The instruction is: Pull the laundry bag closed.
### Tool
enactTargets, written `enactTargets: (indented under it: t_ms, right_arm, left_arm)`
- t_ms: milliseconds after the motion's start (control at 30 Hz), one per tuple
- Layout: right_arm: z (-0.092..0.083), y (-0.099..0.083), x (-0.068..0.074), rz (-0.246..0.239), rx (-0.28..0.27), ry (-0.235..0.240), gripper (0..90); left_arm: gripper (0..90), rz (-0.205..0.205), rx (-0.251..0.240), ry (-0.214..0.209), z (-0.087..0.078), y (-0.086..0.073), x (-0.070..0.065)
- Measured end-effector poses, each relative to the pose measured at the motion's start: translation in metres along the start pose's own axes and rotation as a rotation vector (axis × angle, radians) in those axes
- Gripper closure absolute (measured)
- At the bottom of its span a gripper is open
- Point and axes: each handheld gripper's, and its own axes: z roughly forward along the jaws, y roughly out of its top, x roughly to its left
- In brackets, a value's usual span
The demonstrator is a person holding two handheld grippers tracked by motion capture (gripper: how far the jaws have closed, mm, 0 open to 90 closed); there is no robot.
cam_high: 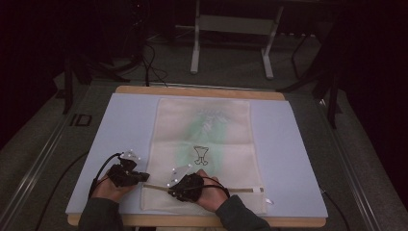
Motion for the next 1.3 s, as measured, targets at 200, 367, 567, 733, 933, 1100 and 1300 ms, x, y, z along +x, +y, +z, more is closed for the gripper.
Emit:
enactTargets:
  t_ms: [200,367,567,733,933,1100,1300]
  right_arm:
    - [-0.003,-0.003,0.0,0.006,0.005,0.001,82.2]
    - [-0.004,-0.005,0.0,0.009,0.007,-0.002,82.2]
    - [-0.005,-0.008,0.0,0.012,0.012,-0.002,82.2]
    - [-0.008,-0.01,0.0,0.009,0.015,-0.008,82.2]
    - [-0.01,-0.012,0.001,0.009,0.02,-0.01,82.2]
    - [-0.01,-0.014,0.0,0.009,0.025,-0.01,82.2]
    - [-0.013,-0.017,0.0,0.011,0.029,-0.015,82.2]
  left_arm:
    - [89.9,0.001,0.001,-0.001,0.0,0.0,0.0]
    - [89.9,0.0,0.001,-0.001,0.0,0.0,0.0]
    - [89.9,-0.001,0.001,-0.002,0.0,0.0,0.0]
    - [89.9,-0.003,0.001,-0.001,0.0,0.0,0.0]
    - [89.9,-0.004,0.0,-0.004,0.0,0.0,0.001]
    - [89.9,-0.011,-0.004,-0.006,0.0,-0.001,0.001]
    - [89.9,-0.011,-0.003,-0.006,0.0,0.0,0.001]
